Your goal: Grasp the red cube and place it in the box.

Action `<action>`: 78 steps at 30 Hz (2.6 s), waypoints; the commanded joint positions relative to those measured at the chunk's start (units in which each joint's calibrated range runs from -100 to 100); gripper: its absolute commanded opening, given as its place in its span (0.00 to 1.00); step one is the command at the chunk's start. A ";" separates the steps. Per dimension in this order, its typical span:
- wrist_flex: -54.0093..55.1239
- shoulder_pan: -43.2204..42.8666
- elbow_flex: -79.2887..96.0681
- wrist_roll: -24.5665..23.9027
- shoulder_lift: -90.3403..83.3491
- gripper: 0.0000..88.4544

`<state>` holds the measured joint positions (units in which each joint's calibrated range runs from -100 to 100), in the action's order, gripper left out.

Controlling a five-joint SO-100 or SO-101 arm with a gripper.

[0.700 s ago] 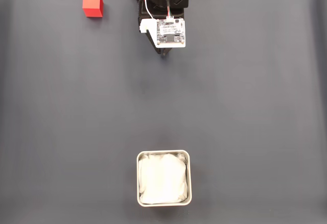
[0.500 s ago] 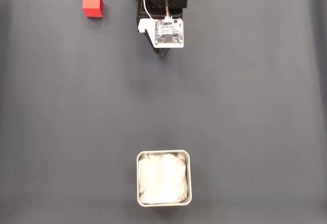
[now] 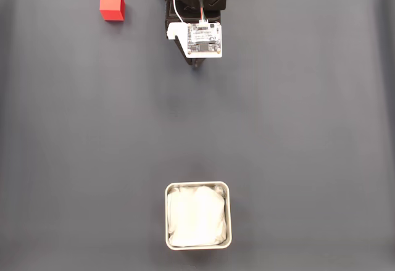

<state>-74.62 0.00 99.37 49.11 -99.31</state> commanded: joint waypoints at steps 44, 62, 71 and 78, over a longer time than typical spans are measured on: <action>8.39 0.71 -9.77 -0.15 4.07 0.00; 16.43 -2.20 -50.01 -1.27 26.51 0.00; 10.61 -1.28 -60.32 -1.47 33.45 0.00; 5.69 1.70 -67.52 -2.59 38.65 0.00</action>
<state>-67.22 -0.37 36.71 47.79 -63.00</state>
